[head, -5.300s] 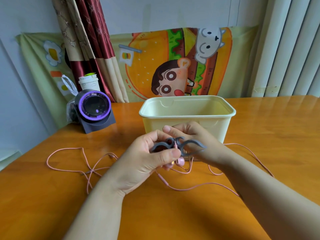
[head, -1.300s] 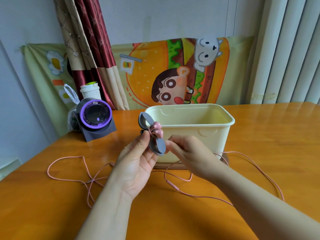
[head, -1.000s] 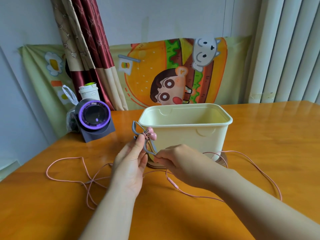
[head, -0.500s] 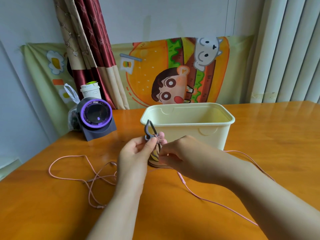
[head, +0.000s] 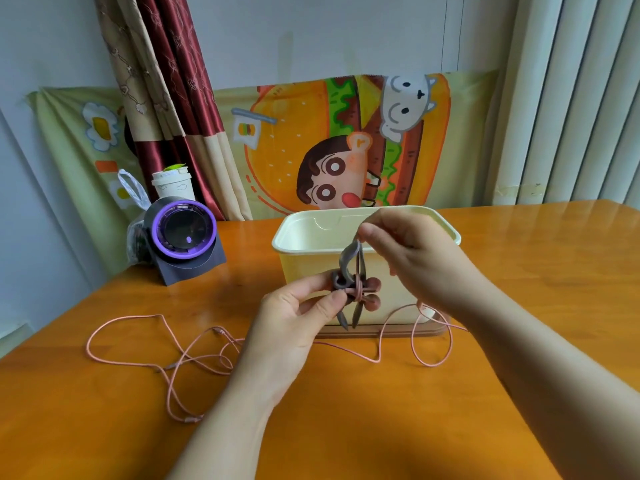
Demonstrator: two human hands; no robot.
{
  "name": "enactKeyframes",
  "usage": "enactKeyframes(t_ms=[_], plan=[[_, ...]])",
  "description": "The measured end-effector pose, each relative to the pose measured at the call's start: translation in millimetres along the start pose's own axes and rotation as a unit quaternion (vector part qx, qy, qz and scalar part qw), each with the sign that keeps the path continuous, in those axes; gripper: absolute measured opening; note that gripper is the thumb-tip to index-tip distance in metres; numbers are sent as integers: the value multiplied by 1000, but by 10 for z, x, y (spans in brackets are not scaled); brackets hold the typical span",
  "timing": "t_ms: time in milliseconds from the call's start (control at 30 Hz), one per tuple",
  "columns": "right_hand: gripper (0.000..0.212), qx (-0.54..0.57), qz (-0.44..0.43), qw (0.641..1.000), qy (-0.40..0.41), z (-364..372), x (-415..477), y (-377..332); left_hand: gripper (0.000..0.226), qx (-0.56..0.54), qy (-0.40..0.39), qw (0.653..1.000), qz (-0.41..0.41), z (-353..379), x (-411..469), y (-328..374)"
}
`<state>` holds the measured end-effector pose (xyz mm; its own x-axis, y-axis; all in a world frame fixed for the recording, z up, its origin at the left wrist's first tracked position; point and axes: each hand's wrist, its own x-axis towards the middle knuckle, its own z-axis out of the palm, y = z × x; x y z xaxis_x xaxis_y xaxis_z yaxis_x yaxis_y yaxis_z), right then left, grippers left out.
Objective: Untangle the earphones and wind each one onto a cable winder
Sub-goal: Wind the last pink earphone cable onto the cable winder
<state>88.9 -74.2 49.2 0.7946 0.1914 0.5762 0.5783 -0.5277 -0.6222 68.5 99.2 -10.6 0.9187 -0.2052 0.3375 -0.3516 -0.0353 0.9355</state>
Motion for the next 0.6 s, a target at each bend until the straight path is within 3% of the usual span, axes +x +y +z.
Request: enactKeyframes(t_ms=[133, 233, 433, 600], plan=[[31, 73, 55, 992, -83, 134, -38, 114, 40, -109, -23, 994, -8, 2, -3, 9], [44, 104, 90, 978, -155, 271, -104, 158, 44, -203, 14, 979, -24, 14, 1, 51], [27, -13, 50, 963, -265, 470, -199, 78, 13, -302, 173, 935, -70, -27, 43, 62], [29, -110, 2, 952, -286, 429, -199, 3, 13, -247, 226, 938, -93, -60, 54, -23]])
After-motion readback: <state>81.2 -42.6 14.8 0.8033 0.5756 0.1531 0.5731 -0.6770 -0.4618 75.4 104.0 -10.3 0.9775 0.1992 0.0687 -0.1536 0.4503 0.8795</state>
